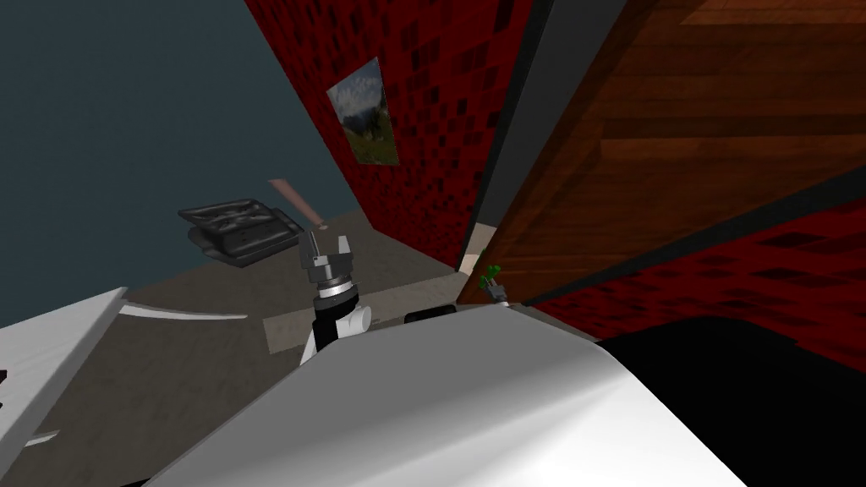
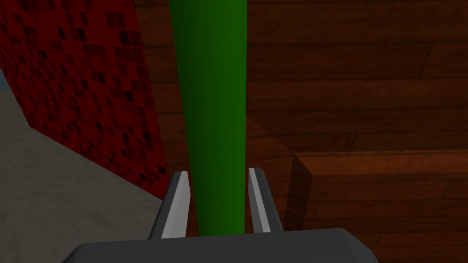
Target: Pull the door open
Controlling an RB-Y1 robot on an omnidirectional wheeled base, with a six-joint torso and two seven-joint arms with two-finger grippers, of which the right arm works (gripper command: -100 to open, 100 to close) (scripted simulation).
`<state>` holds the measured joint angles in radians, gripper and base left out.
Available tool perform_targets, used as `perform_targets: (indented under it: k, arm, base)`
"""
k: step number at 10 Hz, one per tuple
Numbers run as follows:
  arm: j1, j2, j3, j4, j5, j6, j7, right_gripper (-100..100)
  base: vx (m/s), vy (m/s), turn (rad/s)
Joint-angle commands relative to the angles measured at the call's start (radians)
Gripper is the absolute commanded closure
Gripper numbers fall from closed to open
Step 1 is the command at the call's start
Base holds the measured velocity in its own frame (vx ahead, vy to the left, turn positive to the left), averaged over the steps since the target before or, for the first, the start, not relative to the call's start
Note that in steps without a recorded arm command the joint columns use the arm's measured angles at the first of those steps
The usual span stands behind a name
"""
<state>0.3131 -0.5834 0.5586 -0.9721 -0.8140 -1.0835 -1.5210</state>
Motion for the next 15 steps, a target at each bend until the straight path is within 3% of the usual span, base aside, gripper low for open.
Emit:
perform_targets:
  k: [1,5,6,15]
  arm:
    - [0.004,-0.011,0.019,0.011,0.010,-0.023,-0.019,100]
    - [0.010,-0.039,0.055,0.034,0.029,-0.070,-0.061,100]
    - [0.012,-0.037,0.050,0.026,0.026,-0.059,-0.052,100]
    - [-0.007,-0.063,0.091,0.091,0.060,-0.117,-0.120,100]
  base:
    - [-0.228,-0.047,0.136]
    - [-0.247,-0.040,0.142]
    - [-0.100,-0.016,0.021]
    - [-0.198,-0.037,0.132]
